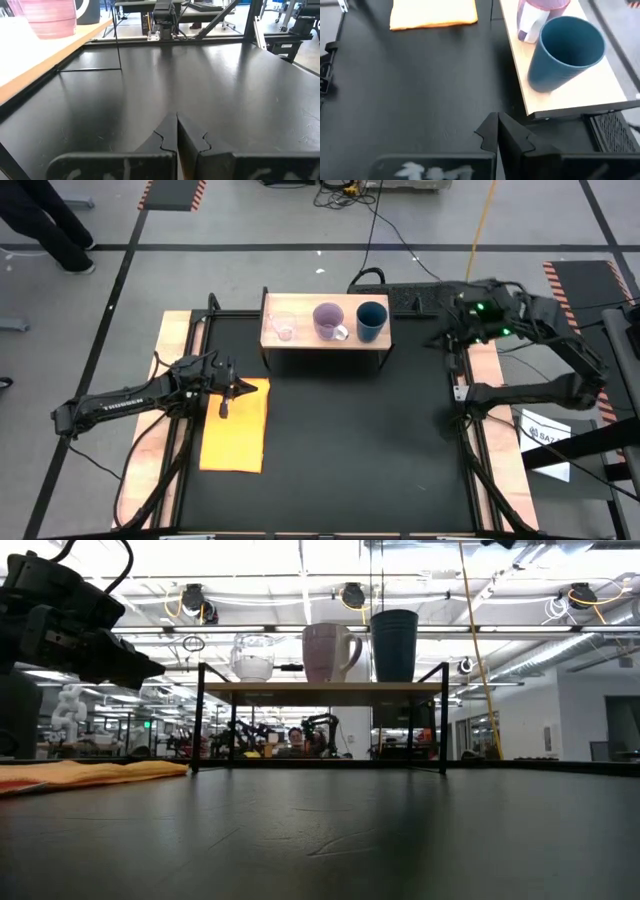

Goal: Stack small to large cups/mugs on shelf
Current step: Return to Home Position

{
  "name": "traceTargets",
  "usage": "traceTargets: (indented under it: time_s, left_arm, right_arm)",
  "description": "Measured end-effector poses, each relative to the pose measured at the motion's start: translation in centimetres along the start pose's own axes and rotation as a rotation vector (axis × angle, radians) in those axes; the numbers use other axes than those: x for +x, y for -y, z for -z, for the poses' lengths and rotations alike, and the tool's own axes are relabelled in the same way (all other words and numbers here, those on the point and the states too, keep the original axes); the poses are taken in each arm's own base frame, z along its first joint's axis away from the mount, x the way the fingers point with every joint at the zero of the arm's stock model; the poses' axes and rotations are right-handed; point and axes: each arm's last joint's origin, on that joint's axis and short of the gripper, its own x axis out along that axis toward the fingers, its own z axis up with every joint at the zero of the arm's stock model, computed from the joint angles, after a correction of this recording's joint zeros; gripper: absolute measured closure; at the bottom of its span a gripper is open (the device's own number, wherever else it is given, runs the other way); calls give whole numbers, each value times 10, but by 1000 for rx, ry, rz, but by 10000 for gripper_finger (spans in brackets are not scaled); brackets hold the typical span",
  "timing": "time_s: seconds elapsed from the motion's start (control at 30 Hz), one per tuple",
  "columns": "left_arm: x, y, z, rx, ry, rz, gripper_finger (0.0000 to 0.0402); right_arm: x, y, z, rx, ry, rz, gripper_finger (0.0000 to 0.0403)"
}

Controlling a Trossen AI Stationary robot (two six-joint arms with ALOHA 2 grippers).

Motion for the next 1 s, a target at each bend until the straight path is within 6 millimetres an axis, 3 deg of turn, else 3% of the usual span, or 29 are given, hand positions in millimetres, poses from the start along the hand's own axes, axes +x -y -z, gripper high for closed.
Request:
traceTargets:
  time_s: [0.2, 0.73, 1.0]
  left_arm:
    - [0, 0, -1, 2, 13, -2, 401]
    - [0, 0, -2, -6, 23, -3, 401]
    - [0, 0, -7, 17, 70, 24, 401]
  right_arm:
    - [3, -7, 33, -1, 124, 11, 403]
    - [35, -19, 113, 64, 184, -18, 403]
    - [45, -23, 136, 9, 360, -33, 403]
